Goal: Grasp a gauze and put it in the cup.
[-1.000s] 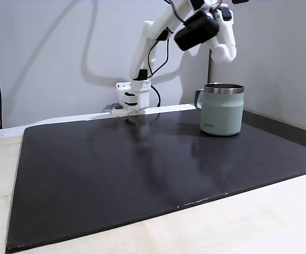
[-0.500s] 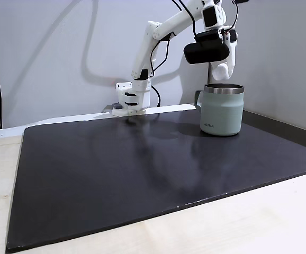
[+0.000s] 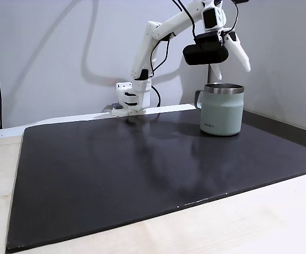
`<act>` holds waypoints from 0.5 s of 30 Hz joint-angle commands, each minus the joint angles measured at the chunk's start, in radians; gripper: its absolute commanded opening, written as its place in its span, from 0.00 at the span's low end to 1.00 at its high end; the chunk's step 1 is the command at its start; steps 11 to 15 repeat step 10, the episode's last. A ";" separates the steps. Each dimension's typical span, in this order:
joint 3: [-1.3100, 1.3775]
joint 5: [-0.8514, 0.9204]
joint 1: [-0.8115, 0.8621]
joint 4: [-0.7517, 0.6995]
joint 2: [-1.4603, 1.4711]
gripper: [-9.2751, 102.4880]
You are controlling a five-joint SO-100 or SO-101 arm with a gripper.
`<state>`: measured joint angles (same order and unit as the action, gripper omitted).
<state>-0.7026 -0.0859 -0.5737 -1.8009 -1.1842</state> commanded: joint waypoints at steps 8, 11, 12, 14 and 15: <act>0.005 -0.003 -0.006 -0.005 -0.060 0.46; 0.005 -0.003 -0.002 -0.005 -0.060 0.46; 0.005 -0.003 -0.002 -0.005 -0.060 0.46; 0.005 -0.003 -0.002 -0.005 -0.060 0.46; 0.005 -0.003 -0.002 -0.005 -0.060 0.46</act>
